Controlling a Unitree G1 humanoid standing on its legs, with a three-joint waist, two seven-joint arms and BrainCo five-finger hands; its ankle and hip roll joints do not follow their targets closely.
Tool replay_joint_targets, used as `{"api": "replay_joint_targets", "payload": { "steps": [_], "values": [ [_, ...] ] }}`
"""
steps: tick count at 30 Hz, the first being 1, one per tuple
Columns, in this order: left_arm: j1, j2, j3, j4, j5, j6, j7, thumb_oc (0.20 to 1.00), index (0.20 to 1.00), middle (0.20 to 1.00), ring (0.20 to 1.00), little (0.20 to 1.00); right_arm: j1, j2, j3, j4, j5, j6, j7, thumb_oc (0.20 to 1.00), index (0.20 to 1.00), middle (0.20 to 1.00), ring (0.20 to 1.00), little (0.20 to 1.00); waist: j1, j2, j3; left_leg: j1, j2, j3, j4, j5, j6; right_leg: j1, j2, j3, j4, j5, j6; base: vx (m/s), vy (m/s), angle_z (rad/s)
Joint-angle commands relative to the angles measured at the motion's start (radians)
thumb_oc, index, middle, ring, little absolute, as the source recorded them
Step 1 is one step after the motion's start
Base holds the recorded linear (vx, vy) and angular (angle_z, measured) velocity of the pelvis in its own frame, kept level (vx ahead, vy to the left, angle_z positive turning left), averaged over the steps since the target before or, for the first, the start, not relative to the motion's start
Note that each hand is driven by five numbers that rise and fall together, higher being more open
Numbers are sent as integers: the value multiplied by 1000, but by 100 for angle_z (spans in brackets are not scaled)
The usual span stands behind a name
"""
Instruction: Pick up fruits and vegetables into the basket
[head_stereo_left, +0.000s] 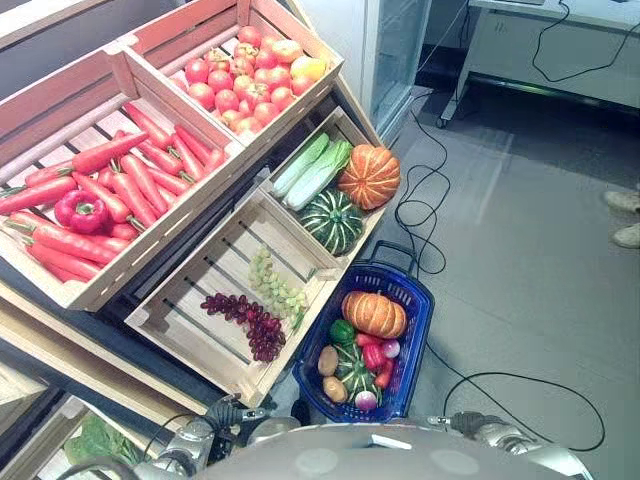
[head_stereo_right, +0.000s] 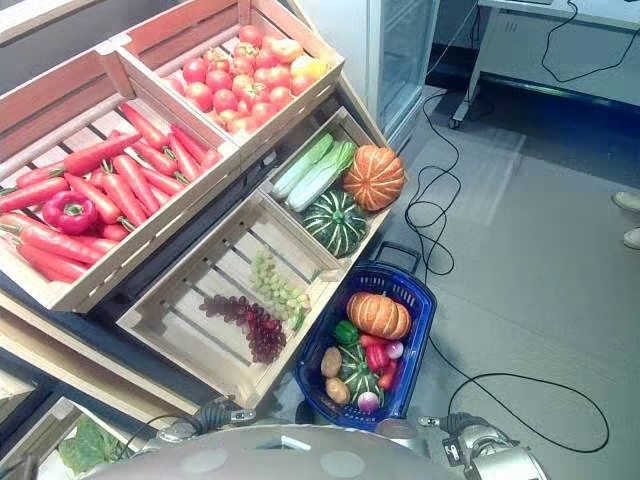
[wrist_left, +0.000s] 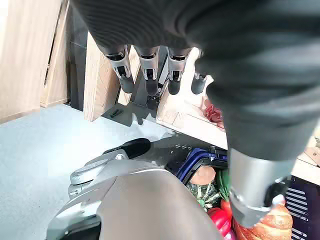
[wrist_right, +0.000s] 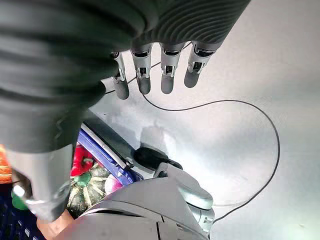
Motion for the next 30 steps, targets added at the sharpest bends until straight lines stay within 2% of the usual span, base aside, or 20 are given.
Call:
{"api": "replay_joint_targets", "payload": {
  "steps": [1,23,30],
  "values": [
    [-73,9,-19,61,15,-4,-7,1000,1000,1000,1000,1000,-47,6,8,71,7,-8,-15,1000,1000,1000,1000,1000,22,-48,15,8,35,2,2,-49,-27,-9,-98,-7,9,34,93,-112,5,-19],
    [-72,12,-11,61,9,-12,2,1000,1000,1000,1000,1000,-41,8,6,72,12,-6,-15,1000,1000,1000,1000,1000,24,-52,15,9,37,0,2,-50,-26,-6,-96,-6,9,33,92,0,0,0],
    [-63,16,-14,48,-11,-3,-1,1000,1000,1000,1000,1000,-37,-2,3,59,18,5,-15,1000,1000,1000,1000,1000,22,-49,35,-7,38,-2,2,-43,-28,-21,-93,0,9,38,93,29,1,0]
  ]
}}
